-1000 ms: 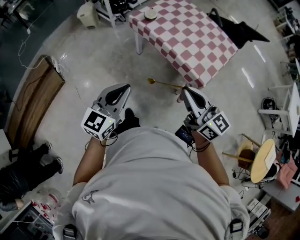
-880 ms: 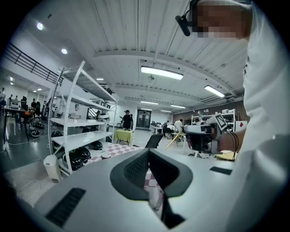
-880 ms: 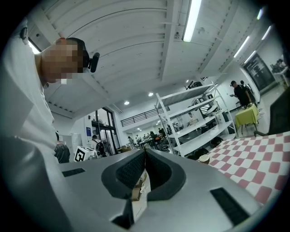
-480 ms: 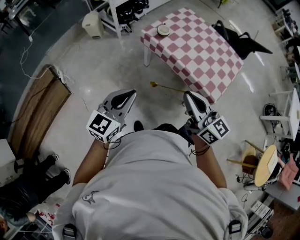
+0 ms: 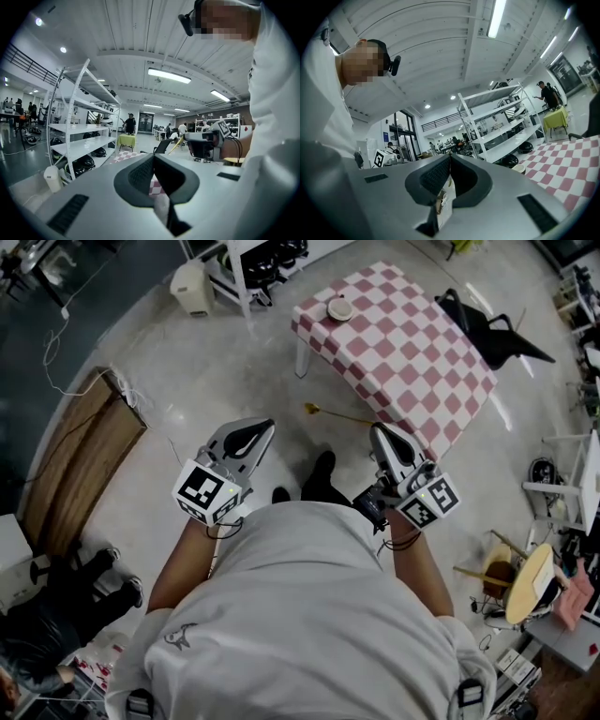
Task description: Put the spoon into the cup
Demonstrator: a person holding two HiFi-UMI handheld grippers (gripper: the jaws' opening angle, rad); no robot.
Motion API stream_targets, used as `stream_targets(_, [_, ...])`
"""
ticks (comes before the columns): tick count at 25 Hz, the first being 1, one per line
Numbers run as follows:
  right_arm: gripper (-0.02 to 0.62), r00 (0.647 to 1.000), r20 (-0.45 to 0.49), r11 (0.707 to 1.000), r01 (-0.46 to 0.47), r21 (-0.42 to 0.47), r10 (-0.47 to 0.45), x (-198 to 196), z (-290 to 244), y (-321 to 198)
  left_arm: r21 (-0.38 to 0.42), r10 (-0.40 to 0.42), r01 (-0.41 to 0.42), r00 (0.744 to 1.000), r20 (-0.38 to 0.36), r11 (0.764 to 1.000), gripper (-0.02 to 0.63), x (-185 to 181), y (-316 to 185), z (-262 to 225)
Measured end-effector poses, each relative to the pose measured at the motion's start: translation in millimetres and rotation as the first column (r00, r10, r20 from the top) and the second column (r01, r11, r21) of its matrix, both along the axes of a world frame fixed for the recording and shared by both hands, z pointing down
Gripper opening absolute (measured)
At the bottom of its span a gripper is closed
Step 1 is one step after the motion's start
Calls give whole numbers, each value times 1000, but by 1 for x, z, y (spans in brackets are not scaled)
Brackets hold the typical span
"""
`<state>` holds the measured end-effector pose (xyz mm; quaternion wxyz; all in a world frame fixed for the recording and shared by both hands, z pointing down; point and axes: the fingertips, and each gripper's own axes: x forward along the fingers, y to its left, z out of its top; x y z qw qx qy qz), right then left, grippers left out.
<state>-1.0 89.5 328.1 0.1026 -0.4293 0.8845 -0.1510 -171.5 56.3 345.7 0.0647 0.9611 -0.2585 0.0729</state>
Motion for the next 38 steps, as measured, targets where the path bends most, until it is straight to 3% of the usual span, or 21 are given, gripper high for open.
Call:
stream_targets(9, [34,1000,22,1000,23,10,-23,34,-5,-57,-5,-13,13,1000,22,1000,14,31,-50,7])
stream_targets(20, [34,998,55,1000,22,17,-23,132,-5,-124,3,-42,42,998,50,999,14,112,-130,4])
stream_targets(26, [34,998,63,1000,20,15,-21,173,1,-147,-9,-67,68,995,67,998,14,139,-154,12])
stream_targets(38, [34,994,100,999,-46,-28,48,201,15,-178,-50,-23,27,995,92,998,14,158,-206,29])
